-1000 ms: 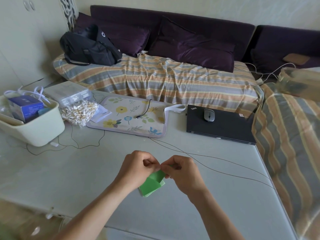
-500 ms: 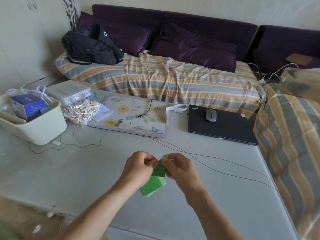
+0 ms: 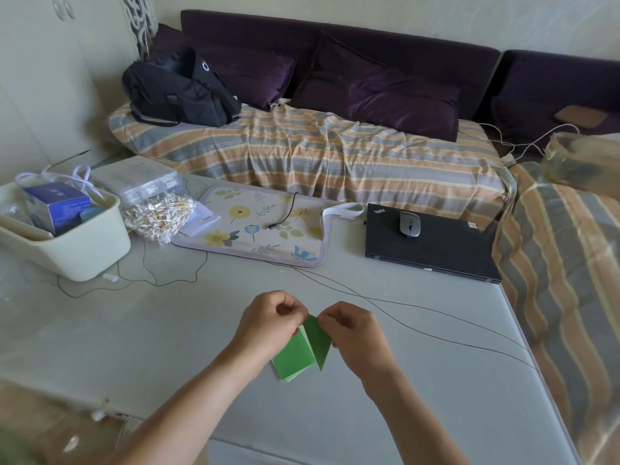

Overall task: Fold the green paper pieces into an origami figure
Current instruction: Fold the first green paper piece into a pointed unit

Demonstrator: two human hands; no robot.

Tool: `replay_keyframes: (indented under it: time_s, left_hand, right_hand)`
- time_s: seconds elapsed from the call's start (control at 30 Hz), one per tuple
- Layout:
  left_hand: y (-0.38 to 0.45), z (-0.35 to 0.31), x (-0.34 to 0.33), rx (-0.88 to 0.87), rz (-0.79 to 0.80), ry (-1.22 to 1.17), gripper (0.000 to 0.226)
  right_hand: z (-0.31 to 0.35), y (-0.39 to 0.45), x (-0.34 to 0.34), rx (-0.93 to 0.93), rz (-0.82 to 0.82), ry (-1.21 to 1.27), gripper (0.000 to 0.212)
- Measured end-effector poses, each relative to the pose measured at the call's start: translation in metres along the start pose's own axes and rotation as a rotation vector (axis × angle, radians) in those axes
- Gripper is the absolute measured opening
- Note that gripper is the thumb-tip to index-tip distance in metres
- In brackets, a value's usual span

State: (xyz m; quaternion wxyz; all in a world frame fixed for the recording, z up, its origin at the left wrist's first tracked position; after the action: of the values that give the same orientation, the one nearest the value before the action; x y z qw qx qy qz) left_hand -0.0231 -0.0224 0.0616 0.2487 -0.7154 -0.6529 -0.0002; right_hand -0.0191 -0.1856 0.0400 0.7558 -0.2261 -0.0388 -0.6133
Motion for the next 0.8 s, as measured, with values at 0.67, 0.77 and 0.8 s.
replay_keyframes:
  time_s: [0.67,0.77,0.8]
  left_hand:
    - [-0.004,-0.005,0.002,0.020,-0.149,0.057,0.013]
    - [0.000,-0.001,-0.001,0.023,-0.031,0.095,0.010]
    - [0.000,-0.001,-0.001,0.019,0.020,0.091,0.005]
  right_hand:
    - [0.013,-0.004,0.000,0.142,-0.082,-0.174,0.016]
    - [0.013,-0.004,0.001,0.166,-0.085,-0.241,0.017]
    - [0.013,-0.004,0.002,0.170,-0.080,-0.247,0.016]
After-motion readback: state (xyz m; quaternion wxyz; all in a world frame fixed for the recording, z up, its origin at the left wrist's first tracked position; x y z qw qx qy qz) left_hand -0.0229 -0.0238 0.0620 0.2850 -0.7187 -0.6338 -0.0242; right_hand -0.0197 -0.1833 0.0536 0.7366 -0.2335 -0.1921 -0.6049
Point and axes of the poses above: each hand's wrist, its own y-axis towards the middle knuckle, its own x-axis out of the back of the hand, z = x × y, the point moved 3 cm from there along y, towards the middle knuckle, and after that the axes turned 11 degrees about z, right-handed, at the moved point
